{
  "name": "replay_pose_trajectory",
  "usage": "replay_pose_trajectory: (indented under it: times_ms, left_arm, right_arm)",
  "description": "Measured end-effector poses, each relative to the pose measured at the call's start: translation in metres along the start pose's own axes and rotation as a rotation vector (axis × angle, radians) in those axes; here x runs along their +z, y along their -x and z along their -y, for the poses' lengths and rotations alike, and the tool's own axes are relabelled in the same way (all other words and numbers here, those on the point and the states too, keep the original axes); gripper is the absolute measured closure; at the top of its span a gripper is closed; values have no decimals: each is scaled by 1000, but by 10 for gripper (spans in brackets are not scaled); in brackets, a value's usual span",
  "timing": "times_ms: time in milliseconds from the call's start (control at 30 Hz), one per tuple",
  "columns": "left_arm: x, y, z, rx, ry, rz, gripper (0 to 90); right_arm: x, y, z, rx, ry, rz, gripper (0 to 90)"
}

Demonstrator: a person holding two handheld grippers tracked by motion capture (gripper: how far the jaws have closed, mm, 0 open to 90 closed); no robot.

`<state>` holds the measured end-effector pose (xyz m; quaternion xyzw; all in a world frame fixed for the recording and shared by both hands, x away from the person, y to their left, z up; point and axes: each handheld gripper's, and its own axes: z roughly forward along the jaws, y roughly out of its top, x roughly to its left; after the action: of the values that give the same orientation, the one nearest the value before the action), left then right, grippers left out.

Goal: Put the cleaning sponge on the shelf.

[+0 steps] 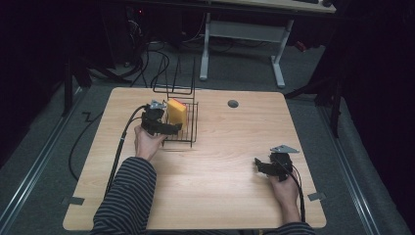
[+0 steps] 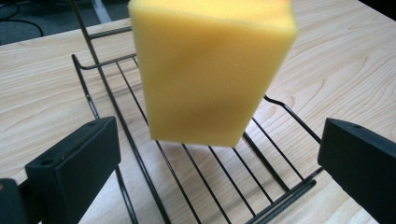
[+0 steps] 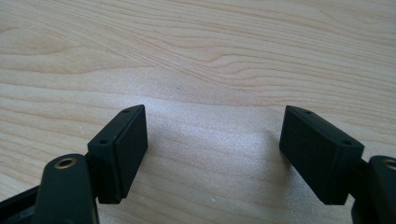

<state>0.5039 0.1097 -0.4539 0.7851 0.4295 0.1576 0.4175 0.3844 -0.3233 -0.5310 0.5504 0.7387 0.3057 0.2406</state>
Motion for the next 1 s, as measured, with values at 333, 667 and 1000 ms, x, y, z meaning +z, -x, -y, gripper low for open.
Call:
replay_pose_trajectory:
  times_ms: [333, 667, 1000]
  left_arm:
    - [-24, -2, 10, -7, 22, 0, 0]
    - [-42, -3, 16, -6, 37, -2, 5]
    - [-64, -6, 21, -26, 67, -11, 16]
  right_arm:
    - [0, 0, 0, 0, 0, 0, 237]
    - [0, 0, 0, 2, -1, 0, 237]
    - [0, 0, 0, 3, 0, 0, 237]
